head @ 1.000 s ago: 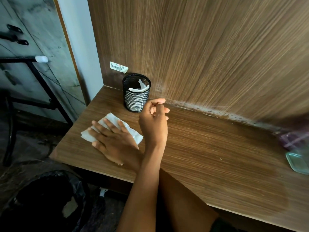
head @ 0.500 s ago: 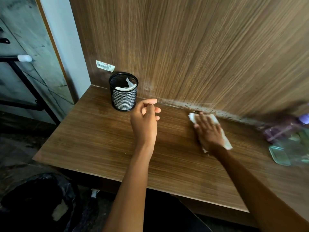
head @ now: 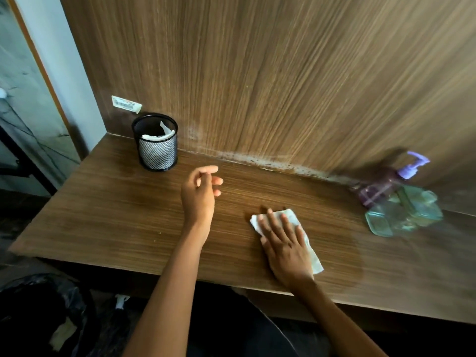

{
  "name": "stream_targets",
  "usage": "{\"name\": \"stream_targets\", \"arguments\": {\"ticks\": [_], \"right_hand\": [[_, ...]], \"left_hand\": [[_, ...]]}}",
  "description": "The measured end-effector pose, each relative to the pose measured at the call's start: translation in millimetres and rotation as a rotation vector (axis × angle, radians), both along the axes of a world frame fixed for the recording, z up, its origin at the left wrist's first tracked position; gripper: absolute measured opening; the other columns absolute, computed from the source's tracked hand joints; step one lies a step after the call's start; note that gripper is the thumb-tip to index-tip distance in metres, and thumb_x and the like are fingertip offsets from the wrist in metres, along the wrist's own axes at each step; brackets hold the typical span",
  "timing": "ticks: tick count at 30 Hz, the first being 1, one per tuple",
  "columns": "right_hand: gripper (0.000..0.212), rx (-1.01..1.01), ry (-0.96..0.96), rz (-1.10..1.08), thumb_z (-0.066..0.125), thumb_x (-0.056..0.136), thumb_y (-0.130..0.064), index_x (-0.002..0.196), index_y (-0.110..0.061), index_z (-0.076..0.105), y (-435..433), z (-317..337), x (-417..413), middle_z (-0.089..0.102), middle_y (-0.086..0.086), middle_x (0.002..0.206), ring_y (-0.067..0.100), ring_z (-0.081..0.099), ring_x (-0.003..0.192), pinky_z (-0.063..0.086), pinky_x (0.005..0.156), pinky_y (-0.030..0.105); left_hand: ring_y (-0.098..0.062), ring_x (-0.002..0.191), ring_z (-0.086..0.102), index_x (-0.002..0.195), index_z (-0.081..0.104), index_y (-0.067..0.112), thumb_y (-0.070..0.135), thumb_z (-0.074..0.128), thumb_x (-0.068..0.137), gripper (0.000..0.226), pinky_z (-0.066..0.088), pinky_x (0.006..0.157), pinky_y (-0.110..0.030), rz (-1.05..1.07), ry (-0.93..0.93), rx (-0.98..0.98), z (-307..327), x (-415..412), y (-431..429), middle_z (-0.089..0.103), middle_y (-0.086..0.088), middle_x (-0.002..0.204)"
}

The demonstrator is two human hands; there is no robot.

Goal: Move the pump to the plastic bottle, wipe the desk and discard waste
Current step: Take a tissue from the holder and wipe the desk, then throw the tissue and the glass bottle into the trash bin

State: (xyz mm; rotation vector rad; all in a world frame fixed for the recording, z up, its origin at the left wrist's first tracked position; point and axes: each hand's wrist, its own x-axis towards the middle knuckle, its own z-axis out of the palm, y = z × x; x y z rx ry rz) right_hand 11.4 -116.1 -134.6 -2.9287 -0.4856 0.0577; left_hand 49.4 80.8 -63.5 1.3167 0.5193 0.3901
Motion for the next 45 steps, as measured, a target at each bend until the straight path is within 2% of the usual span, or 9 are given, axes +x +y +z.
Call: {"name": "stream_targets", "arguments": {"ticks": [3,7,12,19,23,29,36,42,45], "right_hand": [[0.061,0.047,-0.044,-0.034,-0.010,0.088,-0.058,0.144,-0.036,0.001,-42.2,-5.1,-6.9,-0.002,-0.013,0.154,0.010,-0.007,0.145,-0.006,0.116,0.030],[0.054,0.138,-0.150,-0.602,0.016,0.095,-0.027,0.142,-0.006,0.032,-34.4,-8.2,-27.9,0.030,0.013,0.151,0.027,0.023,0.142,0.013,0.115,0.038],[0.047,0.346,0.008,-0.335,0.033,0.079,-0.009,0.114,-0.001,0.063,53.5,7.1,-53.4,0.065,0.013,0.119,0.026,0.062,0.111,0.014,0.106,0.024],[0.028,1.732,0.524,-0.748,0.043,0.083,0.008,0.077,-0.004,0.067,106.9,101.9,-49.3,0.065,0.012,0.085,0.026,0.062,0.084,0.052,0.078,0.028],[0.021,2.268,0.767,-0.830,0.037,0.074,0.002,0.064,-0.004,0.055,121.0,152.0,-73.4,0.062,0.019,0.078,0.035,0.059,0.079,0.047,0.087,0.042],[0.032,2.077,0.886,-0.445,0.030,0.075,-0.005,0.090,-0.003,0.059,159.9,174.8,-124.4,0.068,0.019,0.082,0.033,0.065,0.076,0.051,0.072,0.042],[0.046,1.519,1.150,0.075,0.039,0.076,0.009,0.114,-0.002,0.064,233.3,174.0,-179.8,0.068,0.015,0.108,0.026,0.062,0.102,0.046,0.095,0.035],[0.011,1.039,0.840,0.102,0.067,0.080,-0.001,0.089,-0.007,0.069,305.1,160.3,-205.3,0.070,0.007,0.077,0.015,0.067,0.060,0.056,0.053,0.023],[0.028,0.919,0.676,0.084,0.064,0.077,0.005,0.064,-0.019,0.058,341.9,141.1,-211.8,0.060,0.002,0.062,0.012,0.058,0.051,0.045,0.038,0.020]], "left_hand": [[-0.002,0.051,0.055,0.096,0.064,0.006,0.005,0.043,0.094,0.021,0.035,0.039,-0.007,-0.059,0.024,0.048,-5.3,-11.1,-12.1,0.063,-0.007,0.084],[-0.004,0.052,0.054,0.091,0.064,0.008,0.005,0.044,0.094,0.020,0.034,0.039,-0.007,-0.129,0.057,0.097,-5.4,-30.8,-30.3,0.064,-0.008,0.086],[-0.010,0.062,0.063,0.078,0.062,0.021,0.008,0.041,0.095,0.030,0.045,0.052,-0.018,-0.275,0.165,0.055,-4.5,-57.2,-40.1,0.064,-0.002,0.075],[-0.030,0.117,0.052,0.117,0.055,0.010,-0.007,0.037,0.091,0.036,0.040,0.093,-0.030,-0.239,0.237,0.200,36.1,-110.3,2.1,0.057,-0.012,0.120],[-0.024,0.073,0.068,0.097,0.061,0.019,-0.001,0.038,0.091,0.031,0.054,0.058,-0.033,-0.375,0.405,-0.121,69.0,-155.6,20.3,0.070,-0.007,0.087],[-0.017,0.061,0.059,0.088,0.067,0.015,-0.015,0.060,0.069,0.036,0.052,0.057,-0.026,-0.309,0.189,0.048,117.7,-204.7,67.8,0.065,-0.004,0.067],[-0.015,0.064,0.057,0.067,0.054,0.020,0.009,0.059,0.084,0.020,0.053,0.058,-0.030,0.021,0.203,0.191,104.7,-246.8,166.1,0.059,-0.003,0.074],[-0.019,0.071,0.058,0.075,0.047,0.021,0.008,0.053,0.087,0.019,0.051,0.040,-0.024,-0.093,0.356,0.314,73.4,-295.1,232.6,0.054,-0.012,0.090],[-0.018,0.072,0.061,0.087,0.054,0.016,0.001,0.059,0.083,0.017,0.057,0.050,-0.025,-0.159,0.327,0.204,69.0,-317.3,251.9,0.060,-0.008,0.091]]}}
